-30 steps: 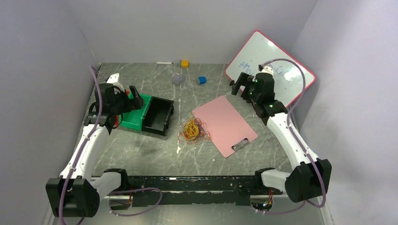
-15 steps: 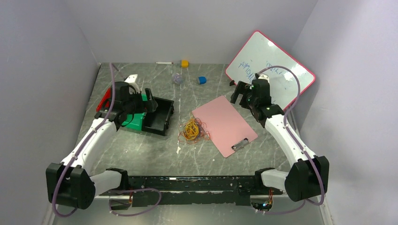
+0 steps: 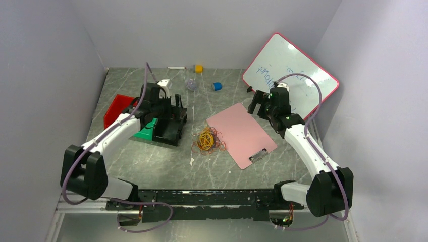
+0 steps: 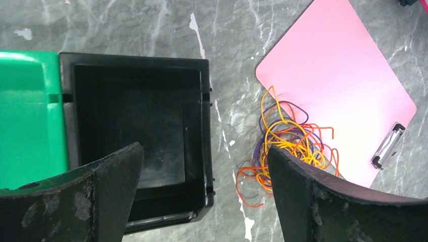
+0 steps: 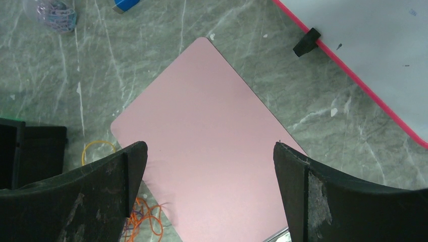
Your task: Untangle the cables
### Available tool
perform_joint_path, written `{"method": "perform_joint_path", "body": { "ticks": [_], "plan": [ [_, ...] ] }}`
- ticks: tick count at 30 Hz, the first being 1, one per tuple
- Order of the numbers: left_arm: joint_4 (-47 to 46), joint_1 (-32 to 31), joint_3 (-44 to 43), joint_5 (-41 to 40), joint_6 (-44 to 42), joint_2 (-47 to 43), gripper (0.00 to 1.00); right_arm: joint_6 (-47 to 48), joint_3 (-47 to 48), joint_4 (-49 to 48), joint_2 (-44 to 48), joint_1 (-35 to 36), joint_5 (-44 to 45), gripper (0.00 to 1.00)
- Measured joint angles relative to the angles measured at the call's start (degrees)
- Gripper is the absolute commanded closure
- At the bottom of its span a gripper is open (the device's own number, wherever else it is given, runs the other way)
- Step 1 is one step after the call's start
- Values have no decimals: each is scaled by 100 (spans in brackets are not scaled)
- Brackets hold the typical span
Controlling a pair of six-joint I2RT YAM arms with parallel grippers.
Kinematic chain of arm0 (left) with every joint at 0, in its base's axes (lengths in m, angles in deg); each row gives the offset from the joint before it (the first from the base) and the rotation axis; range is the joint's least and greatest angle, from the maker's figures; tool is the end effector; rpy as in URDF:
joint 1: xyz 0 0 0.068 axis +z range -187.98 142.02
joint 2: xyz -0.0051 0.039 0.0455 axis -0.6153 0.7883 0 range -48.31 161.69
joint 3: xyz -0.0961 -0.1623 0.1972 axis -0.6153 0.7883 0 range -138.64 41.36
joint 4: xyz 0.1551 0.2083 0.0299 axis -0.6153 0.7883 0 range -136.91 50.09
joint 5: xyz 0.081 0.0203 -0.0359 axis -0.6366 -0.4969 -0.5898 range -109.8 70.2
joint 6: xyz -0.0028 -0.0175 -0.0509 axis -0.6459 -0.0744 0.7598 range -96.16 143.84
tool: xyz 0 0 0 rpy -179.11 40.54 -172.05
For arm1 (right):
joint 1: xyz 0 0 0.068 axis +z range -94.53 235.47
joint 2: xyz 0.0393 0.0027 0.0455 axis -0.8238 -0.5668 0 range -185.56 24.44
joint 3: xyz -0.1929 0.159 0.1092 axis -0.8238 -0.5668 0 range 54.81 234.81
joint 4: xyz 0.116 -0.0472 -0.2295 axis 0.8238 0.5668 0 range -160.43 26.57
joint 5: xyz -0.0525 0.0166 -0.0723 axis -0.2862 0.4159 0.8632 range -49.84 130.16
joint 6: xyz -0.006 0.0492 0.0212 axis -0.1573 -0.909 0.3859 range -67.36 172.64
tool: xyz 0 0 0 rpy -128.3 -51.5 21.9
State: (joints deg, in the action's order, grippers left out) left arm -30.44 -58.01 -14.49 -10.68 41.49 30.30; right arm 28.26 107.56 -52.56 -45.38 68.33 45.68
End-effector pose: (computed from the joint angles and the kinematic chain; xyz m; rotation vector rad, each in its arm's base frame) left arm 0.2813 -0.1086 0.2639 0.1347 2.2961 -0.5257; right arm 0.2644 0.0569 0.2840 0.2744 2.1723 0.2642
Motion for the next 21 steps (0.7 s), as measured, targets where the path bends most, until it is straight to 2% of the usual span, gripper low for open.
{"method": "perform_joint_path", "body": {
  "ticks": [21],
  "plan": [
    [-243,-96,-1239,468,164,2009,7,37,-144,15,4,0,4,0]
  ]
}}
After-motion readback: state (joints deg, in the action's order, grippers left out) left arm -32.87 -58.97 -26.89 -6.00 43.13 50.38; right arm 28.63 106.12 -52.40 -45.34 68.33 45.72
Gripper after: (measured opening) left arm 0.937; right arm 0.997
